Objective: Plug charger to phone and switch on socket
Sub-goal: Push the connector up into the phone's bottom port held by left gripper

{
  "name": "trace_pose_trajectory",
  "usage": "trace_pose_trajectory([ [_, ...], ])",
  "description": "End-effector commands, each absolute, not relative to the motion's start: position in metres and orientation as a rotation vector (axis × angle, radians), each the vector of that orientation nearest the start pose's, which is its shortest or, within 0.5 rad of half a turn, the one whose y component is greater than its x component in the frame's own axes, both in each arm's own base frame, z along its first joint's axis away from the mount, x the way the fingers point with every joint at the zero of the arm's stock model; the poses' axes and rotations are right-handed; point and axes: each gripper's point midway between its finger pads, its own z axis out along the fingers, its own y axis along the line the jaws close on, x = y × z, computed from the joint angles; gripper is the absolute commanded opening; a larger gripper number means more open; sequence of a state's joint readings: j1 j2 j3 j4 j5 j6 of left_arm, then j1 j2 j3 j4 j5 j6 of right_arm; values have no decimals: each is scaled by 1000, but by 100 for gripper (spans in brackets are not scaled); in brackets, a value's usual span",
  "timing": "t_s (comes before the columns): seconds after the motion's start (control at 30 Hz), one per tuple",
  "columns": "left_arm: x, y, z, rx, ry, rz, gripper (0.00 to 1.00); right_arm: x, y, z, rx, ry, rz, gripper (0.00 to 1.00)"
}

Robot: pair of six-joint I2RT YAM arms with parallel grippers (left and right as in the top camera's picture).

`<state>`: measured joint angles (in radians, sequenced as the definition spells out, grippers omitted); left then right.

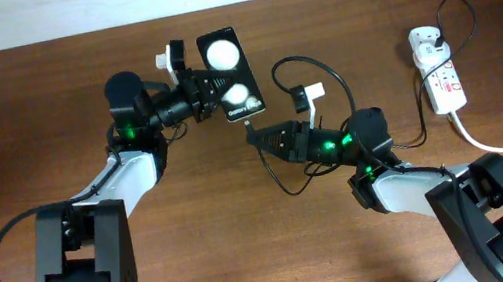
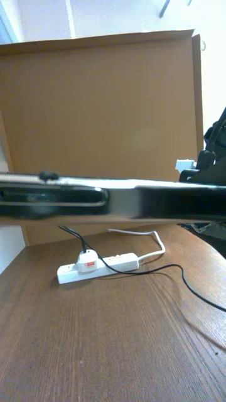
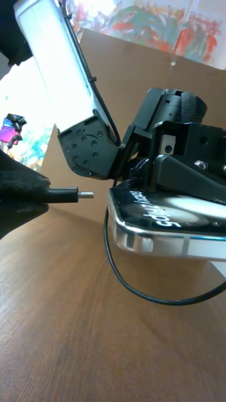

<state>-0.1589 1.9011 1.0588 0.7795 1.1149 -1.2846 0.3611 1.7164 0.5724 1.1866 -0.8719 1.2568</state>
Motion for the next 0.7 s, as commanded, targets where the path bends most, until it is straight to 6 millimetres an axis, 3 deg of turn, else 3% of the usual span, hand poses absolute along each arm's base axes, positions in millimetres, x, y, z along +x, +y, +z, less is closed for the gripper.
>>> trace_pose_trajectory([
  [0.0, 429, -228, 223, -9, 2002, -1913, 0, 340, 254, 187, 12, 1884, 1808, 4],
  [0.27, 430, -228, 223, -12, 2001, -1911, 0, 333, 261, 187, -21, 1896, 1830, 4],
  [0.67, 430, -228, 223, -19, 2004, -1915, 0, 339, 259, 187, 15, 1882, 1807, 4],
])
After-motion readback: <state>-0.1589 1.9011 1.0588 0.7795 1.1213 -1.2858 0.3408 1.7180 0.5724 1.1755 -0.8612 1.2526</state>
